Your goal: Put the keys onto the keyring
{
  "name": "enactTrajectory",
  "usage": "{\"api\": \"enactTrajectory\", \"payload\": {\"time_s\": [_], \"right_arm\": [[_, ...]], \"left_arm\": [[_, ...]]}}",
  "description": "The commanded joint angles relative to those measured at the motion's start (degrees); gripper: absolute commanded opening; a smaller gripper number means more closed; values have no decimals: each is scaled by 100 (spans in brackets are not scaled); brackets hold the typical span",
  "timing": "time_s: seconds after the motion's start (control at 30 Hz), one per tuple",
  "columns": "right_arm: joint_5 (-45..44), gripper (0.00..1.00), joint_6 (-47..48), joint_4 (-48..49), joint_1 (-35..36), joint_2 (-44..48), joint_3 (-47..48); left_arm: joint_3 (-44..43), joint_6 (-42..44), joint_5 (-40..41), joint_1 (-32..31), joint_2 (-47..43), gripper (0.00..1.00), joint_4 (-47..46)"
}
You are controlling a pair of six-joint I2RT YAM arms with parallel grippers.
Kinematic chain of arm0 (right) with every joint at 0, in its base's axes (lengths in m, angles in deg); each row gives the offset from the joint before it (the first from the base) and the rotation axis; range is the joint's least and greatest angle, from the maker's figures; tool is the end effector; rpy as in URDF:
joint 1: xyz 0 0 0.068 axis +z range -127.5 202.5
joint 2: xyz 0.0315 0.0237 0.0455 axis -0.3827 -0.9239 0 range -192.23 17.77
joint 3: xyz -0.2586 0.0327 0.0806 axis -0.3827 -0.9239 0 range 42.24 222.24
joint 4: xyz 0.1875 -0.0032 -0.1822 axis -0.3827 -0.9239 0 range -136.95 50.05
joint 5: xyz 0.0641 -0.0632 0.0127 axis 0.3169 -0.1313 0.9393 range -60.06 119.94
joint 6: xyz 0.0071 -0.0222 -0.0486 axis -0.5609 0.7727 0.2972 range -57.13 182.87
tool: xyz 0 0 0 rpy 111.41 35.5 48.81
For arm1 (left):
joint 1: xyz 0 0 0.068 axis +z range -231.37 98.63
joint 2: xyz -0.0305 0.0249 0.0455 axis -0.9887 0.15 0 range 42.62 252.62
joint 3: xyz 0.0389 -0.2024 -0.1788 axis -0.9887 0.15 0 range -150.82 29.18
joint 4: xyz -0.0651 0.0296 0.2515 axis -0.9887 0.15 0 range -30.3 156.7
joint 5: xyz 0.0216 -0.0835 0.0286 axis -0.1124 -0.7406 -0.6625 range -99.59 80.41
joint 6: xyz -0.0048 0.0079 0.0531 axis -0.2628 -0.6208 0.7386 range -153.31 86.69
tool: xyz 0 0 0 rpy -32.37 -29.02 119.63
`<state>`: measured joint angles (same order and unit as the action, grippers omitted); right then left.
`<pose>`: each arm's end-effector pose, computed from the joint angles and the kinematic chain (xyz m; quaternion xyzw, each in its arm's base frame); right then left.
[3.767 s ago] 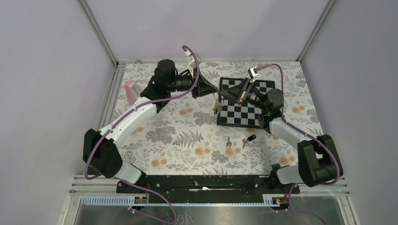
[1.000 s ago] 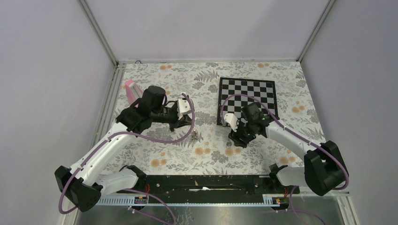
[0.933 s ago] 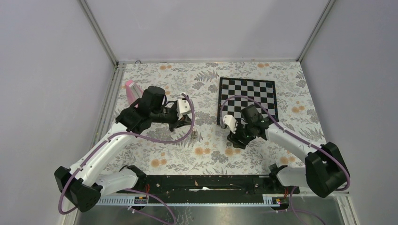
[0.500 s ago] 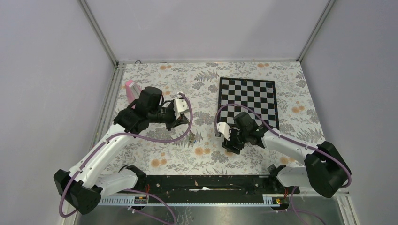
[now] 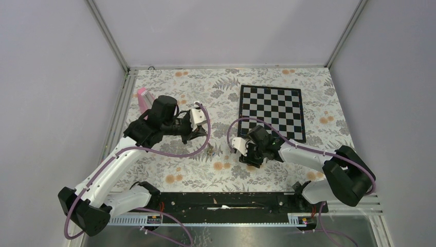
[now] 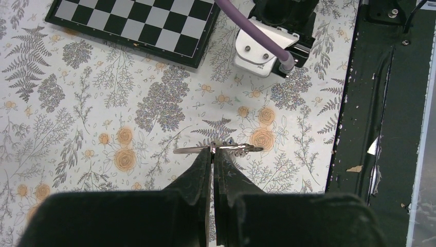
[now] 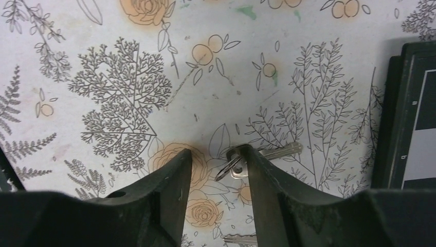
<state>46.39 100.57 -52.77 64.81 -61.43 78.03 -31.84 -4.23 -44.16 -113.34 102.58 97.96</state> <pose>0.1780 0.1758 0.1582 -0.6406 0.6988 0.1483 0.2817 0.1708 -0.1304 0.3441 0.5481 0.6697 -0.2767 0.4177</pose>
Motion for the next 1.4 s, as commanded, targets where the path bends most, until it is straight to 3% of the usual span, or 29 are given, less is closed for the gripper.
{"api": "enactTrajectory", "payload": {"time_s": [0.0,0.3,0.47,0.87,1.37], "right_arm": [[-392,48,63,88,47,-80,166],[-557,17,150,-27,42,269,295],[-430,10,183,-246,48,532,315],[-551,11,208,-393,42,450,39],[-713,25,387,-581,33,399,-98]], "left_arm": [[-85,14,-21,24,-150,0,-231],[-164,-8,-76,24,-65,0,-232],[-200,-9,-112,24,-20,0,-231],[-174,-2,-234,24,-26,0,-231],[-106,16,-286,24,-64,0,-231]]}}
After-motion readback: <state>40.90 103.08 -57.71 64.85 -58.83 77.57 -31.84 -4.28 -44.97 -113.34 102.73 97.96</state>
